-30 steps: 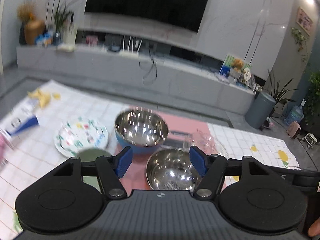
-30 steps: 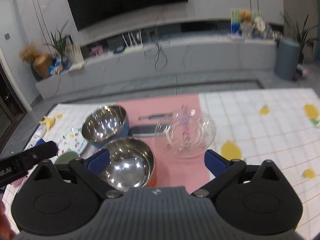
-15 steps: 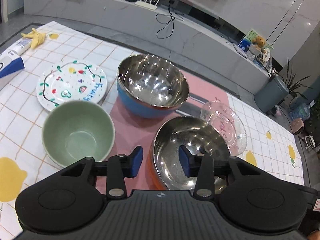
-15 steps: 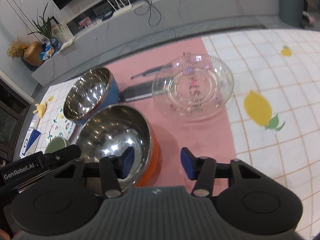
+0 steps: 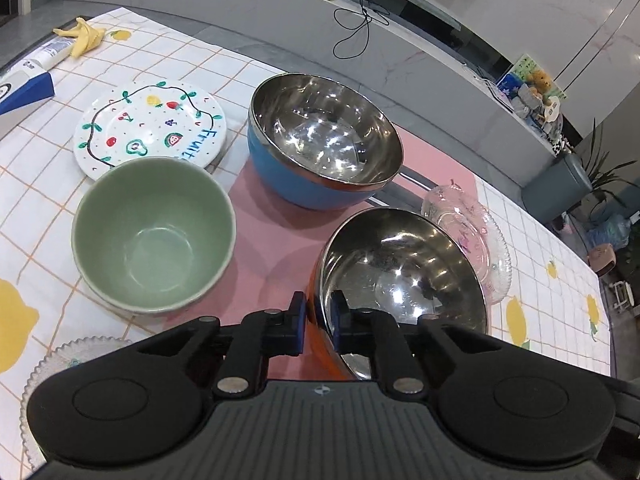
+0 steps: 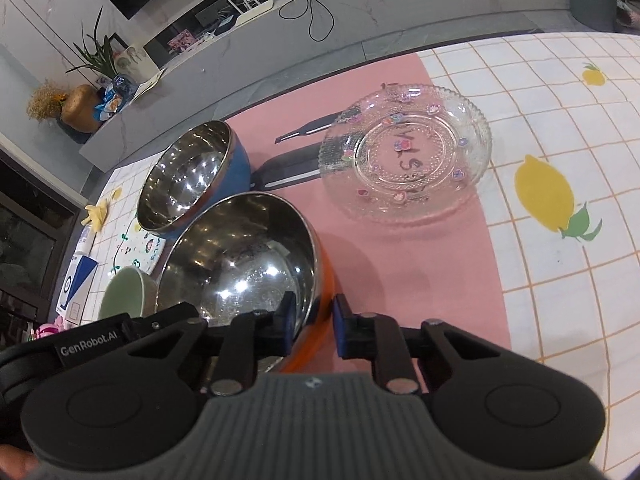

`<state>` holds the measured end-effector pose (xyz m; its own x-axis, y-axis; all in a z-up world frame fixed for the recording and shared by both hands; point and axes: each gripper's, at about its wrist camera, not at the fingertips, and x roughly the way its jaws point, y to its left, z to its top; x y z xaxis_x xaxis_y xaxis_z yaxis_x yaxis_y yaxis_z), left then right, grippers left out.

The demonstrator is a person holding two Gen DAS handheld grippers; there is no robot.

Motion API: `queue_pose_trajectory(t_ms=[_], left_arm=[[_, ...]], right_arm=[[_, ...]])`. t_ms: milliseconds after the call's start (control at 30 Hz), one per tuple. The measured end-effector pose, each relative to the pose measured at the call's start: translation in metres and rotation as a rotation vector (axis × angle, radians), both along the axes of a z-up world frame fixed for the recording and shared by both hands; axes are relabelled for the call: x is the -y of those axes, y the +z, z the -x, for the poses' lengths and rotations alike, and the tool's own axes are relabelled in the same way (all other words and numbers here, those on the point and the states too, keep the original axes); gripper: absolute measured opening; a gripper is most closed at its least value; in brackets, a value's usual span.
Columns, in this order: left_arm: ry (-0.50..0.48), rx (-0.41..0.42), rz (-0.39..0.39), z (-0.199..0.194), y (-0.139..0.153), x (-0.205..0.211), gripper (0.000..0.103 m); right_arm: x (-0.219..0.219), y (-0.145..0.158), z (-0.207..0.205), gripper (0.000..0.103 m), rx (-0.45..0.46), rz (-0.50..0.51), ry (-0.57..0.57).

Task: Organize plates and bowls
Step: 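Reach both grippers to the orange steel bowl rim and close on it, then lift the orange bowl with both grippers and carry it over the blue bowl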

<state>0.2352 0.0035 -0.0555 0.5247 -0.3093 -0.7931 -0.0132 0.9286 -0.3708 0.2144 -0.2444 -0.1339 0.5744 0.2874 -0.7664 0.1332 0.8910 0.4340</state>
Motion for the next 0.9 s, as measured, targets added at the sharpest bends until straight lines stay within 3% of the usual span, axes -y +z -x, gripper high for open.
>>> queue_pose_trajectory(t_ms=[300, 600, 900], left_arm=[[-0.02, 0.033, -0.012, 0.026, 0.018, -0.001, 0.014], [-0.045, 0.09, -0.013, 0.071, 0.046, 0.007, 0.014], [-0.073, 0.066, 0.009, 0.116, 0.045, 0.018, 0.014]], right_arm=[[0.003, 0.013, 0.016, 0.015, 0.002, 0.001, 0.014], [0.005, 0.036, 0.071, 0.014, 0.022, 0.028, 0.022], [0.028, 0.045, 0.121, 0.014, 0.048, -0.002, 0.015]])
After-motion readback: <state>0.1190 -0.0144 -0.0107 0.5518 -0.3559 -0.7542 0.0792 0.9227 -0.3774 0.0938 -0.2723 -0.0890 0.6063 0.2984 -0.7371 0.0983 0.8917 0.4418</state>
